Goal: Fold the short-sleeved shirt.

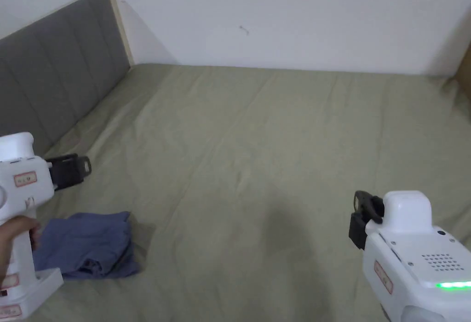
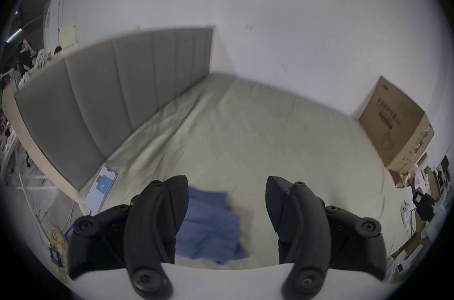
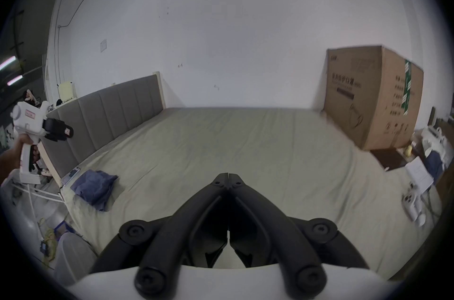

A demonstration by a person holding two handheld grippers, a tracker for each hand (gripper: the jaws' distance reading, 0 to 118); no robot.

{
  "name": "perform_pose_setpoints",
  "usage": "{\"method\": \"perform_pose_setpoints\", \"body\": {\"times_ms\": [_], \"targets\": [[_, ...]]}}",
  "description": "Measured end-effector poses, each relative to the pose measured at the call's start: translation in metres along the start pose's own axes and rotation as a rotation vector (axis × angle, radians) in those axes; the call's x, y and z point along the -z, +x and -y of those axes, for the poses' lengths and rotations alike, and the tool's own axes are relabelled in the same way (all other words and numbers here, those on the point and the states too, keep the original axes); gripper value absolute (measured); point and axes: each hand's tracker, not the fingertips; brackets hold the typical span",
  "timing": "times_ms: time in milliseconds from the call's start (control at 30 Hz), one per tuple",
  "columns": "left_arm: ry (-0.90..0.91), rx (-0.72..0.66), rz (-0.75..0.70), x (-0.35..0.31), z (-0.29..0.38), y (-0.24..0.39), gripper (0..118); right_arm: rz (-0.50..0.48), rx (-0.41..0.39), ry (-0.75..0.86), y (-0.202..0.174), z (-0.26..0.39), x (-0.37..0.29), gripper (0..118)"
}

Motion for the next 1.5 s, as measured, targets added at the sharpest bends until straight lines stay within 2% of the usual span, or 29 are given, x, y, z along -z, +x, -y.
{"method": "perform_pose_setpoints", "body": {"times_ms": [200, 400, 600, 633, 667, 733, 767, 833, 1500], "targets": [[0.194, 0.033, 0.114, -0.047, -0.003, 0.078, 68, 0.052, -0.028, 0.140, 0.028, -0.041, -0.033, 0], [0.433, 0.128, 0.128, -0.071, 0.024, 0.151, 68, 0.131, -0.034, 0.252, 0.051, -0.066, -0.071, 0], [0.501, 0.143, 0.201, -0.067, 0.053, 0.195, 65, 0.196, -0.040, 0.293, 0.061, -0.069, -0.093, 0], [0.508, 0.150, 0.213, -0.067, 0.058, 0.199, 62, 0.198, -0.036, 0.294, 0.063, -0.068, -0.095, 0], [0.510, 0.156, 0.217, -0.068, 0.063, 0.207, 46, 0.202, -0.029, 0.294, 0.064, -0.067, -0.097, 0], [0.515, 0.178, 0.245, -0.067, 0.070, 0.213, 3, 0.205, -0.018, 0.290, 0.069, -0.063, -0.095, 0], [0.502, 0.182, 0.252, -0.066, 0.072, 0.216, 0, 0.208, -0.014, 0.289, 0.070, -0.062, -0.095, 0], [0.466, 0.182, 0.316, -0.066, 0.077, 0.220, 0, 0.212, -0.007, 0.286, 0.072, -0.059, -0.094, 0], [0.445, 0.215, 0.258, -0.065, 0.100, 0.218, 0, 0.198, -0.008, 0.266, 0.066, -0.052, -0.089, 0]]}}
